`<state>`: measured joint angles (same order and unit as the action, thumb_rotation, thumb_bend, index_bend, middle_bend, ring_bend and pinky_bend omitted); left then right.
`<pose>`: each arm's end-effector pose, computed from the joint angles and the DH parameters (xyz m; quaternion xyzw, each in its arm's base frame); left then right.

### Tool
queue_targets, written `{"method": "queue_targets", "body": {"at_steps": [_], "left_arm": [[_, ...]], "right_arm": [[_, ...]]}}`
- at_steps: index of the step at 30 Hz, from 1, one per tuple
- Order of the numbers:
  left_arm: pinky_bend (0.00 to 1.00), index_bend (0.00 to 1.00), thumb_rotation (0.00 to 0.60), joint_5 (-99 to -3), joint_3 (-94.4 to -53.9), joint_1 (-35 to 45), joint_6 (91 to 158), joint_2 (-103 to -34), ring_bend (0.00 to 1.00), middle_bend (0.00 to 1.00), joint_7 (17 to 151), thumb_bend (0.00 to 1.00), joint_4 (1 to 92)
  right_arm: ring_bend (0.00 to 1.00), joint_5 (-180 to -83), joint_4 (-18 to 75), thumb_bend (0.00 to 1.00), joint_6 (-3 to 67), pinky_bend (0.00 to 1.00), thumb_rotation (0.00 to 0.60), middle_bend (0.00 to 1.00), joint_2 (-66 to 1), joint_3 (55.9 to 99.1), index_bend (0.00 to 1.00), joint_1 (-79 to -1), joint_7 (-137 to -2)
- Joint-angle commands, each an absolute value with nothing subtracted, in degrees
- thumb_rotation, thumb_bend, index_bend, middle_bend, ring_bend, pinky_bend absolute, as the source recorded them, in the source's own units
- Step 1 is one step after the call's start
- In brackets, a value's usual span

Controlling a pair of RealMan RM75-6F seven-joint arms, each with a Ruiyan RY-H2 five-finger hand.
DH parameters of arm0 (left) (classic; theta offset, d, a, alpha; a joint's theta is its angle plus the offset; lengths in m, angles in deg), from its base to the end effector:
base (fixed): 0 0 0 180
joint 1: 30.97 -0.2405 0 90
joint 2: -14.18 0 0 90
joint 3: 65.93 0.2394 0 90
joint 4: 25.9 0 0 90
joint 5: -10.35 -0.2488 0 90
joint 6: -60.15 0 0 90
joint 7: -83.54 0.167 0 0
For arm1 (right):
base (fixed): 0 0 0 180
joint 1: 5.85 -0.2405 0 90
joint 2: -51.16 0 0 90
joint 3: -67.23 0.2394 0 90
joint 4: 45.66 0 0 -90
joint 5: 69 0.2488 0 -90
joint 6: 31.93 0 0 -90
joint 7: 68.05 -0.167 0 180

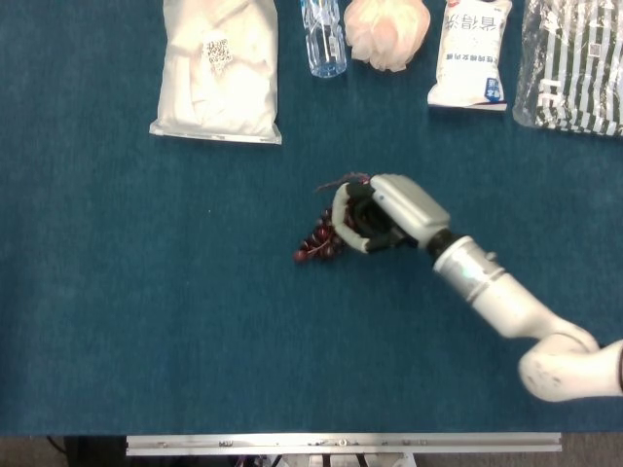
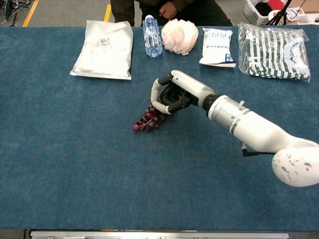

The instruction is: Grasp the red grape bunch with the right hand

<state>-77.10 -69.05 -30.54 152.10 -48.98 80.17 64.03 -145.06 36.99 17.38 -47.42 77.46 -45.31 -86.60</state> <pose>-0.3246 0.1822 0.1436 -0.5628 -0.3658 -0.4087 0.6184 -0.0871 -0.3090 -0.1264 0.6356 -0.5953 0.4613 0.1698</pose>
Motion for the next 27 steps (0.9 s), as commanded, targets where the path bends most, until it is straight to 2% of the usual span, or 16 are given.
{"method": "queue_targets", "body": {"at_steps": [1, 3, 8, 12, 18, 23, 27], "left_arm": [[0.17, 0.32, 0.6, -77.0, -69.1, -30.5, 152.0, -49.0, 0.23, 0.31, 80.1, 0.25, 63.9], [0.17, 0.32, 0.6, -77.0, -69.2, -30.3, 151.9, -49.0, 0.23, 0.31, 79.9, 0.25, 63.6], [0.17, 0.32, 0.6, -76.6, -69.5, -29.9, 151.3, -49.2, 0.23, 0.31, 80.1, 0.25, 63.3], [0.17, 0.32, 0.6, -76.1, -69.4, -29.5, 150.2, -49.1, 0.23, 0.31, 81.0, 0.25, 63.7], [0.17, 0.32, 0.6, -76.4, -69.5, -28.7, 149.3, -49.3, 0.23, 0.31, 82.4, 0.25, 64.3], [0.17, 0.32, 0.6, -78.1, -69.7, -28.1, 150.5, -50.4, 0.23, 0.31, 83.4, 0.25, 63.0], [0.17, 0.32, 0.6, -78.6, -69.5, -27.8, 150.2, -50.6, 0.23, 0.31, 83.1, 0.25, 63.1]], "right_arm": [[0.76, -147.5, 43.1, 0.39, 22.2, 0.75, 0.6, 0.8, -40.5, 75.9, 0.91, -42.2, -82.9], [0.73, -148.9, 45.1, 0.39, 25.5, 0.71, 0.6, 0.78, -37.2, 74.7, 0.89, -40.3, -79.1], [0.61, -152.6, 47.2, 0.39, 34.2, 0.59, 0.6, 0.66, -30.6, 71.8, 0.71, -35.5, -67.5], [0.52, -153.7, 48.7, 0.39, 41.4, 0.52, 0.6, 0.59, -25.4, 70.2, 0.63, -30.8, -58.8], [0.48, -153.0, 52.9, 0.38, 49.7, 0.49, 0.6, 0.55, -18.2, 69.5, 0.57, -24.6, -49.7], [0.43, -150.6, 58.1, 0.38, 54.3, 0.49, 0.6, 0.51, -12.6, 69.0, 0.48, -20.1, -44.8], [0.42, -150.3, 60.2, 0.38, 56.6, 0.49, 0.6, 0.51, -9.8, 67.7, 0.48, -16.9, -43.7]]}}
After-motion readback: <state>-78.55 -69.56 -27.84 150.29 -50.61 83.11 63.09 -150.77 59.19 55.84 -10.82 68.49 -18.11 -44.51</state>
